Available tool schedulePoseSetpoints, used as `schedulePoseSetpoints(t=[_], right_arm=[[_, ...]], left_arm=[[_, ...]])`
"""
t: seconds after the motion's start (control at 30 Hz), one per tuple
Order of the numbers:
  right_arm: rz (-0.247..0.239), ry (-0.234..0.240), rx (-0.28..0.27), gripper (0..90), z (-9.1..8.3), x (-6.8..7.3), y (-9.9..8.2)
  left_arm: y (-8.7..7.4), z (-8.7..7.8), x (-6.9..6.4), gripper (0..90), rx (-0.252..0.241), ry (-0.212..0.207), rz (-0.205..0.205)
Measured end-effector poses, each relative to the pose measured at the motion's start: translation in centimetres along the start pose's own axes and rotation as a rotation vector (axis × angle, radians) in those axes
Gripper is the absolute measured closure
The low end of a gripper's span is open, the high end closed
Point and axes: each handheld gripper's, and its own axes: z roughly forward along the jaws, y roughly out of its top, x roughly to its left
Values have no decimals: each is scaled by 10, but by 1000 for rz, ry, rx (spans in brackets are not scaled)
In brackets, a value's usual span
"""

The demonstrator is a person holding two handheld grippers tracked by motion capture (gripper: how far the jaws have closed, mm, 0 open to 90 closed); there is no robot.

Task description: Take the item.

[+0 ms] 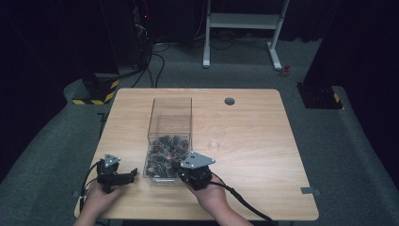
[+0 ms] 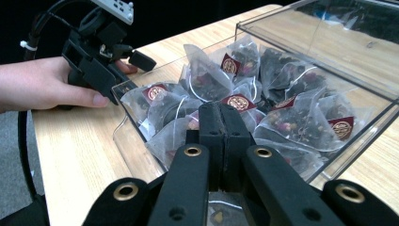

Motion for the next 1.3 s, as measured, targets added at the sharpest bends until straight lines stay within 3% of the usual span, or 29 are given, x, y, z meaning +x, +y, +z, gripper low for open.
schedulePoseSetpoints(t=[1.3], right_arm=[[2, -31, -106, 900, -25, -8, 15]], left_arm=[[0, 0, 0, 35, 0, 0, 0]])
